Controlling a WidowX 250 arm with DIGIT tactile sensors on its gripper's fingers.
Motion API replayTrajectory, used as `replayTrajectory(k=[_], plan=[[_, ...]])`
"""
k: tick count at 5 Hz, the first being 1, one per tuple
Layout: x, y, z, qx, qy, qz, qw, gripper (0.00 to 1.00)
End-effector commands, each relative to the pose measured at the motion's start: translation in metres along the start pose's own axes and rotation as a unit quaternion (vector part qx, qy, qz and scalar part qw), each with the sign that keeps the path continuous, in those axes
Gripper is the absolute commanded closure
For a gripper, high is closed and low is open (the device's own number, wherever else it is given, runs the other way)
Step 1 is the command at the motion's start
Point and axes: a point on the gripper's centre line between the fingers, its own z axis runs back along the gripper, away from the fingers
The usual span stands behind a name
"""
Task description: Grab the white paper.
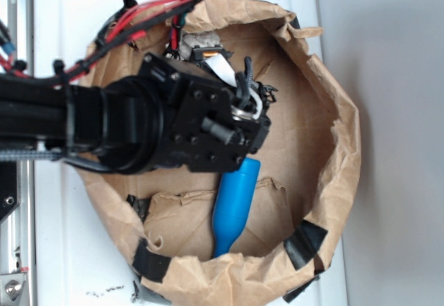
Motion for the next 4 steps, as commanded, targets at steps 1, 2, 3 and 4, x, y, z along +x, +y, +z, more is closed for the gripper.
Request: replayTrajectory(k=[1, 2, 3, 4], plan=[[0.022, -0.010, 0.048, -0.047, 0.041, -0.015, 0.998, 1.00], [0.038, -0.010, 0.084, -0.063, 0.095, -0.073, 0.991, 1.00], [0.044, -0.006, 0.112, -0.095, 0.125, -0.143, 0.977, 1.00], [0.046, 0.000, 0.119, -0.110, 0.138, -0.180, 0.968, 1.00]])
